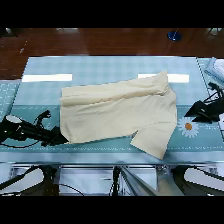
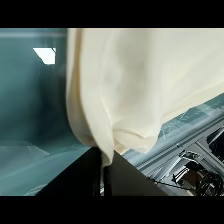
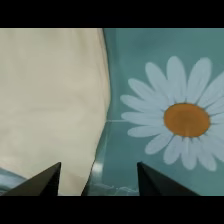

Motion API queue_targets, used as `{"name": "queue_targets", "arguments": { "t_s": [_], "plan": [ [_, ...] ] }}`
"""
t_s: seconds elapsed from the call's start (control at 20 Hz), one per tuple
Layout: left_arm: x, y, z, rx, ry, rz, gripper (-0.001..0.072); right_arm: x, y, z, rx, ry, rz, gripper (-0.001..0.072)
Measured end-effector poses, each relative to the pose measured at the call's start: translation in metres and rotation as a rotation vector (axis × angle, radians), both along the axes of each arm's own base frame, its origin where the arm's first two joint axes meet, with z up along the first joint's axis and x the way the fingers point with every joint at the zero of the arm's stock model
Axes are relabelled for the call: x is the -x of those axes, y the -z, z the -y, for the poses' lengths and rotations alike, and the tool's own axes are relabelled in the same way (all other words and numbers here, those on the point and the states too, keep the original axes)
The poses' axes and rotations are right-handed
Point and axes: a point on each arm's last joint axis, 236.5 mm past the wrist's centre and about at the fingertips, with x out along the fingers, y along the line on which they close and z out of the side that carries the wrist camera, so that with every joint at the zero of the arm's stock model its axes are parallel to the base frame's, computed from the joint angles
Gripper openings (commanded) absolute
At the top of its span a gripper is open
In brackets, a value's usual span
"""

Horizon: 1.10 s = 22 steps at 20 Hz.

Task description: Fold the shirts.

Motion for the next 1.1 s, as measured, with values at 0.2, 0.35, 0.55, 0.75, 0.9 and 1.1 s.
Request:
{"name": "queue_targets", "arguments": {
  "t_s": [0.2, 0.35, 0.55, 0.75, 0.9, 1.1],
  "plan": [
    [0.000, 0.000, 0.000, 0.001, 0.006, 0.004, 0.0032, 0.018, 0.026, -0.024, -0.078, 0.025, -0.037, 0.0524],
    [0.000, 0.000, 0.000, 0.000, 0.007, 0.004, 0.0032, 0.017, 0.039, -0.039, -0.087, 0.021, -0.020, 0.0524],
    [0.001, 0.000, 0.000, 0.000, 0.012, 0.006, 0.0032, 0.015, 0.052, -0.046, -0.038, -0.020, -0.012, 0.0510],
    [0.001, 0.000, -0.001, 0.001, 0.020, 0.013, 0.0032, 0.012, 0.059, -0.049, 0.011, -0.043, -0.008, 0.0112],
    [0.000, 0.000, -0.001, 0.000, 0.024, 0.018, 0.0032, 0.008, 0.061, -0.054, 0.032, -0.059, 0.001, 0.0022],
    [-0.012, -0.004, -0.010, -0.025, 0.041, 0.050, 0.0031, 0.001, 0.055, -0.065, 0.016, -0.062, 0.037, 0.0021]
  ]
}}
